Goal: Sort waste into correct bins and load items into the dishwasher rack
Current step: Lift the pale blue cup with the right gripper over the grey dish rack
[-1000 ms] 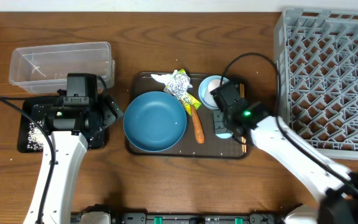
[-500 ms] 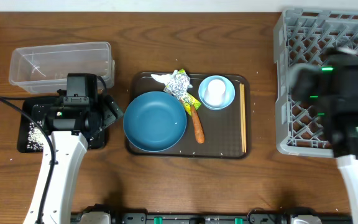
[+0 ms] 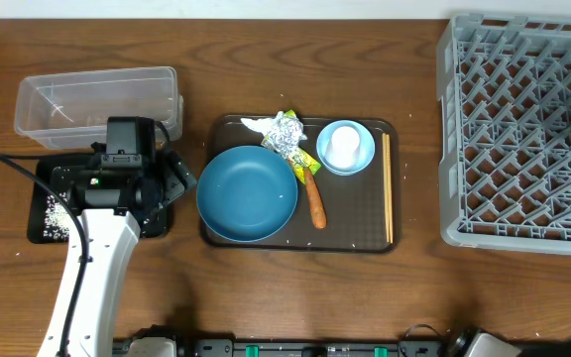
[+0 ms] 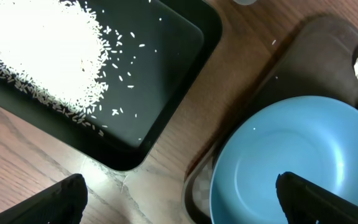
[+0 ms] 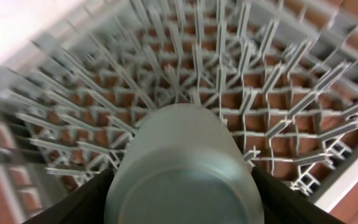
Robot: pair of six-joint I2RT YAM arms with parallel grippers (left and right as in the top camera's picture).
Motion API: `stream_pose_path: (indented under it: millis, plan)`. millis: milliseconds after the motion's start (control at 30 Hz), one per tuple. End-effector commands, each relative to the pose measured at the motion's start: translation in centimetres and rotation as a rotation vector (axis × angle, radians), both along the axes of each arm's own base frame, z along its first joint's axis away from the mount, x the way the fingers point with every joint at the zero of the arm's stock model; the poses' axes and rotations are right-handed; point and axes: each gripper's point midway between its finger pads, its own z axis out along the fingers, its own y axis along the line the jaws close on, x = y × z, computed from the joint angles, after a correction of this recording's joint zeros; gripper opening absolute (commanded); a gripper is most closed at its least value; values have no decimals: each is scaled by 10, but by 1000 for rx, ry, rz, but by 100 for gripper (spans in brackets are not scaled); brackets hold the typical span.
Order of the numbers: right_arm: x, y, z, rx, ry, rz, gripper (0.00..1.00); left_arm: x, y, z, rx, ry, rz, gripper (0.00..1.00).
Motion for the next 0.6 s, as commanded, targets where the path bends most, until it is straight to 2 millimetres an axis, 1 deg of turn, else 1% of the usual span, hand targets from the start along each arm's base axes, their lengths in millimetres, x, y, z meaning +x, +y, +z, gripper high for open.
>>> stream_pose_path:
  millis: [0,33,100,167,233,333,400,500,567]
  plan:
    - [8,-7,-16,12,36,23,67,4,2,11,-1,-35,12,100]
    - [9,-7,-22,18,49,25,67,4,2,11,-1,-35,12,100]
    - [12,-9,-35,33,80,29,70,4,2,11,-1,-35,12,100]
    - [13,-9,-42,44,94,30,82,4,2,11,-1,-35,12,100]
    - [13,-9,-42,46,93,32,89,4,2,11,-1,-35,12,100]
    - [14,-6,-36,46,77,42,94,4,2,11,-1,-35,12,100]
    - [16,0,-29,59,50,71,95,4,2,11,-1,-35,12,100]
    - [21,18,-11,86,-18,141,97,4,2,11,-1,-35,12,100]
    - [26,40,6,122,-85,224,98,4,2,11,-1,-35,12,100]
